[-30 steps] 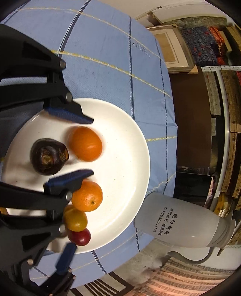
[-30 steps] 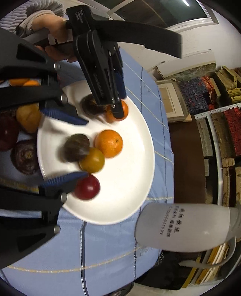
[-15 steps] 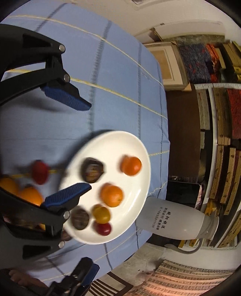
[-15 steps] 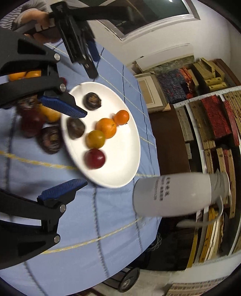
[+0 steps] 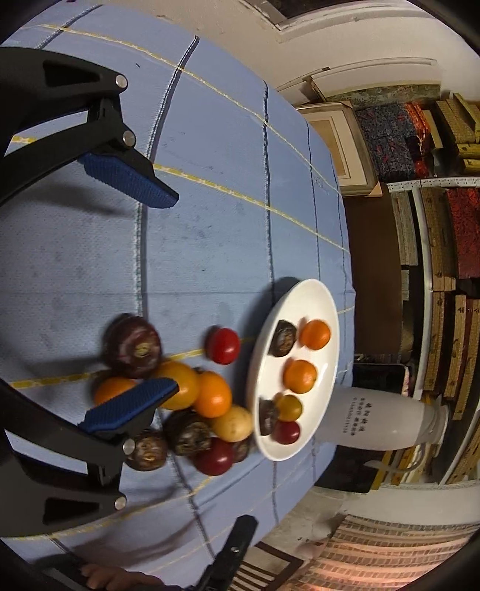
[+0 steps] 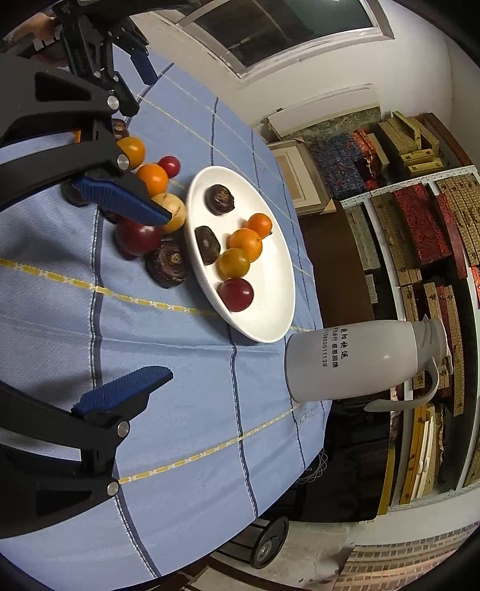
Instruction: Organize fruits
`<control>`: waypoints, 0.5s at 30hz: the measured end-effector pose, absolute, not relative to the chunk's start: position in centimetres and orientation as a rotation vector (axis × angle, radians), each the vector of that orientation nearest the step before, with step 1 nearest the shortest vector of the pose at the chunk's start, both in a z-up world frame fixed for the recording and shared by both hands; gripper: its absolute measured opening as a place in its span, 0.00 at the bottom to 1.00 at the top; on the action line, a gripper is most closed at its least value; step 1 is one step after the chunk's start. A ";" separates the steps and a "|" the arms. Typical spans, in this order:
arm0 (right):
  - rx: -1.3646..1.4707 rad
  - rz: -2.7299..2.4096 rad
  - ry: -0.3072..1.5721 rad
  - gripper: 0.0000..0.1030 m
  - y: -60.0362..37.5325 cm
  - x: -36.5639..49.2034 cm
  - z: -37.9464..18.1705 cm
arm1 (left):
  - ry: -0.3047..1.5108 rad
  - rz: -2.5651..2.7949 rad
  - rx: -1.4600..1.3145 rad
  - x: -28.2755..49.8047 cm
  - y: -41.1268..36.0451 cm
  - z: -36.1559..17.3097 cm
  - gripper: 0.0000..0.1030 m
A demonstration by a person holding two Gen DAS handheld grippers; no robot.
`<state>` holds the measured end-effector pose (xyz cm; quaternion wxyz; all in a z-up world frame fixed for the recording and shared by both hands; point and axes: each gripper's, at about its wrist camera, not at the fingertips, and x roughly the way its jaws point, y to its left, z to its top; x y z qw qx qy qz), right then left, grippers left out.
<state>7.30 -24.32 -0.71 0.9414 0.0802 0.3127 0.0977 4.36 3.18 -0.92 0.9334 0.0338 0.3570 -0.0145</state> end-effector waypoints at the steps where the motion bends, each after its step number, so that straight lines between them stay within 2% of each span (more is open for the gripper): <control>1: 0.160 0.195 0.637 0.77 -24.3 7.2 -0.7 | 0.733 -0.024 0.079 4.3 3.1 -1.0 0.88; 9: 0.169 0.187 0.643 0.77 -24.5 7.2 -0.8 | 0.833 -0.044 0.057 5.2 3.7 -2.4 0.88; 15: 0.163 0.192 0.637 0.77 -24.5 7.1 -0.8 | 0.847 -0.032 0.042 5.4 4.4 -2.6 0.92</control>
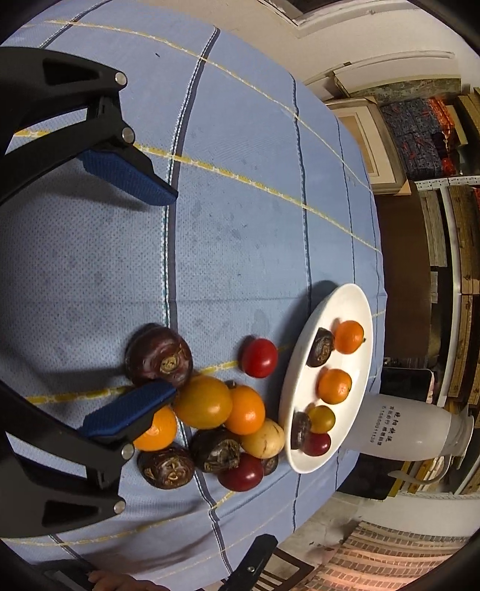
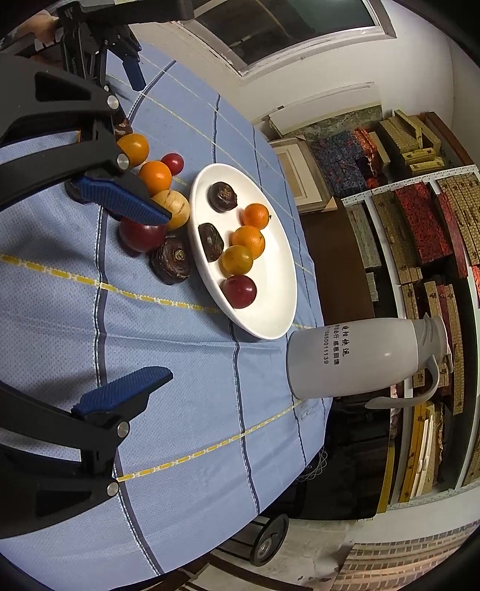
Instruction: Organize fruits
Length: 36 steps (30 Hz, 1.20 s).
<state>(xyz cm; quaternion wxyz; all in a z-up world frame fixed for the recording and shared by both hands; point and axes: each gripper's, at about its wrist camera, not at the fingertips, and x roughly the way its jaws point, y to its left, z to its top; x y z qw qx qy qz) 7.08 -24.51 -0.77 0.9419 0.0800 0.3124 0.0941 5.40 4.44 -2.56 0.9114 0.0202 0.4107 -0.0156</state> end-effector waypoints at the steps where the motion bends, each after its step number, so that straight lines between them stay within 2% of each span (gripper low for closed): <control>1: 0.163 0.192 0.637 0.77 -24.5 7.1 -0.8 | 0.846 -0.028 0.043 5.4 4.5 -2.5 0.92; 13: 0.156 0.196 0.639 0.78 -24.3 7.0 -0.8 | 0.813 0.108 0.015 4.9 7.5 -1.9 0.92; 24: 0.130 0.210 0.646 0.78 -23.5 6.7 -1.0 | 0.772 0.049 0.062 4.1 6.0 -1.3 0.92; 36: 0.114 0.225 0.652 0.78 -22.9 6.5 -1.1 | 0.816 -0.018 0.098 4.4 4.6 -2.1 0.92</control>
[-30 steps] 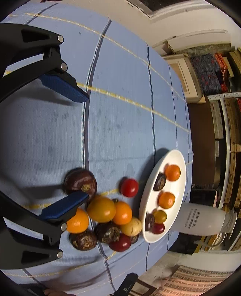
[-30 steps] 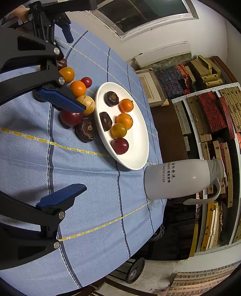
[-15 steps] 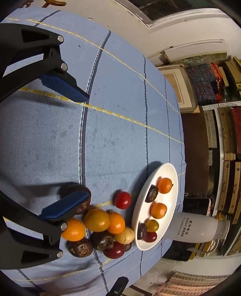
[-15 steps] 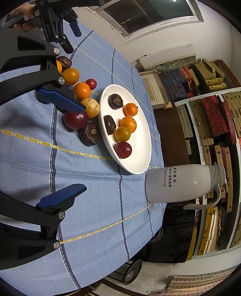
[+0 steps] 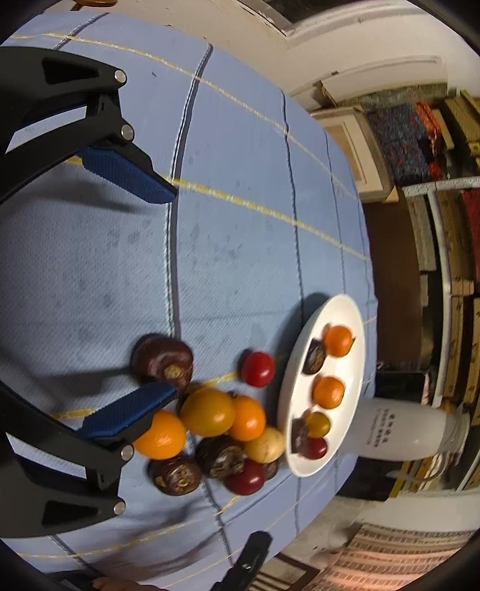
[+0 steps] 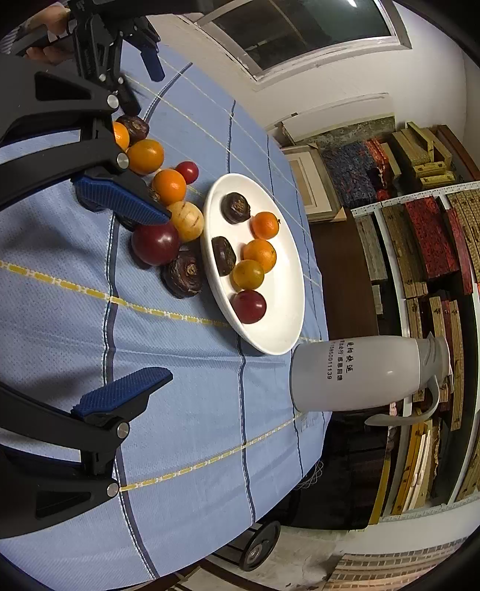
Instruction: Organize fruits
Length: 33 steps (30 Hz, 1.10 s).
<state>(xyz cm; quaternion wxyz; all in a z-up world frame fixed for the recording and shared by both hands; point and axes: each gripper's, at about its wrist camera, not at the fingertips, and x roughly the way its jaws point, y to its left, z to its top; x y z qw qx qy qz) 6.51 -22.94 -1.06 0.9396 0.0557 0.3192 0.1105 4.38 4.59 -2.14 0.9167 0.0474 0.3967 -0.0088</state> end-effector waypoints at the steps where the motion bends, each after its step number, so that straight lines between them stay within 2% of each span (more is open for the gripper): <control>1: 0.113 0.228 0.653 0.78 -23.0 6.7 -1.1 | 0.826 -0.025 0.105 4.5 4.4 -2.3 0.92; 6: 0.115 0.232 0.661 0.78 -23.0 6.5 -1.2 | 0.873 -0.075 0.121 4.8 4.0 -3.1 0.96; 14: 0.117 0.254 0.656 0.78 -22.9 6.4 -1.2 | 0.817 0.019 0.066 4.6 7.1 -2.3 0.95; 21: 0.073 0.402 0.720 0.77 -20.6 5.7 -1.9 | 0.822 -0.091 0.222 5.0 3.1 -3.0 0.94; 26: -0.044 0.496 0.767 0.56 -17.5 4.8 -2.8 | 0.880 -0.134 0.212 7.1 2.7 -3.9 0.66; 28: -0.071 0.510 0.786 0.51 -16.7 4.8 -3.1 | 0.886 -0.160 0.178 7.6 2.8 -4.0 0.64; 30: -0.072 0.523 0.808 0.51 -16.1 5.1 -3.4 | 0.894 -0.174 0.161 8.0 2.9 -4.2 0.63; 33: -0.095 0.526 0.832 0.51 -15.1 5.6 -3.7 | 0.896 -0.204 0.148 8.5 2.5 -4.2 0.57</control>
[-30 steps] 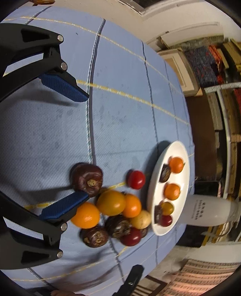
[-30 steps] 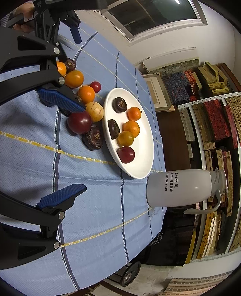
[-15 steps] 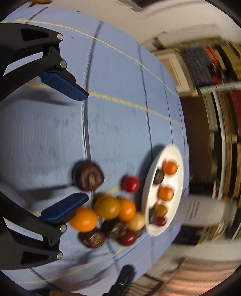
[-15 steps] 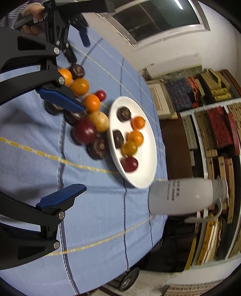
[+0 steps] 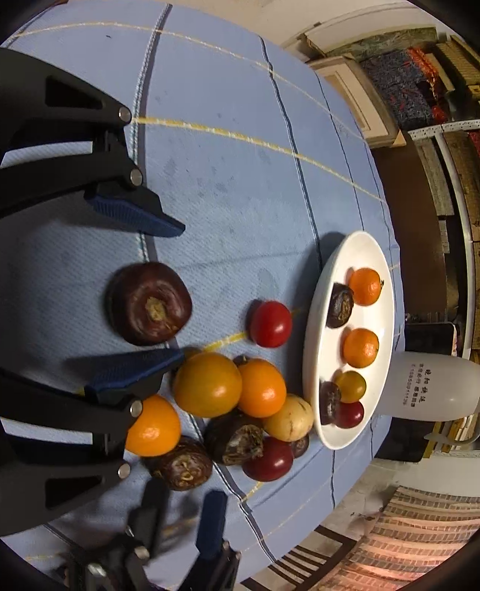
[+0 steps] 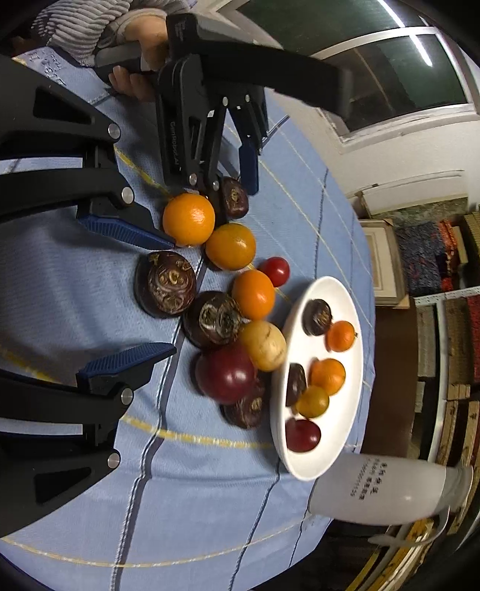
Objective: Organize fruits
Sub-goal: 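Grasp a dark water chestnut with the left tool while the right tool grasps another, then lower both water chestnuts onto the white plate while both tools open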
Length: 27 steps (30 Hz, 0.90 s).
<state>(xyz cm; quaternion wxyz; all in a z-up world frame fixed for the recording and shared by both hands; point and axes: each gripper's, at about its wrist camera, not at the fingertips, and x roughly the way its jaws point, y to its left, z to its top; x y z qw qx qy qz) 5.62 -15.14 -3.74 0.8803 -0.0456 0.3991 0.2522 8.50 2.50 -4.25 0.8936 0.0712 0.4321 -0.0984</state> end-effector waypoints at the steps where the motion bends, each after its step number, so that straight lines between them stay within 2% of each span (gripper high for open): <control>1: -0.111 0.530 0.847 0.50 -14.6 5.9 -4.0 | 0.896 -0.208 0.148 8.5 2.4 -4.3 0.55; 3: -0.136 0.538 0.874 0.43 -13.8 6.1 -4.4 | 0.891 -0.224 0.150 8.4 2.1 -4.3 0.48; 5: -0.157 0.530 0.872 0.42 -13.5 5.9 -4.5 | 0.886 -0.228 0.151 8.2 1.9 -4.3 0.39; 10: -0.133 0.531 0.859 0.41 -14.1 5.5 -4.2 | 0.871 -0.228 0.127 7.5 2.2 -3.9 0.39; 17: -0.011 0.466 0.750 0.40 -18.1 5.4 -1.1 | 0.774 -0.183 0.125 6.8 2.6 -0.2 0.39; 23: 0.055 0.374 0.679 0.40 -21.5 9.5 4.0 | 0.705 -0.181 0.117 11.2 1.7 4.8 0.39; 27: 0.096 0.324 0.663 0.40 -22.2 14.0 5.4 | 0.723 -0.204 0.063 15.7 0.5 5.2 0.39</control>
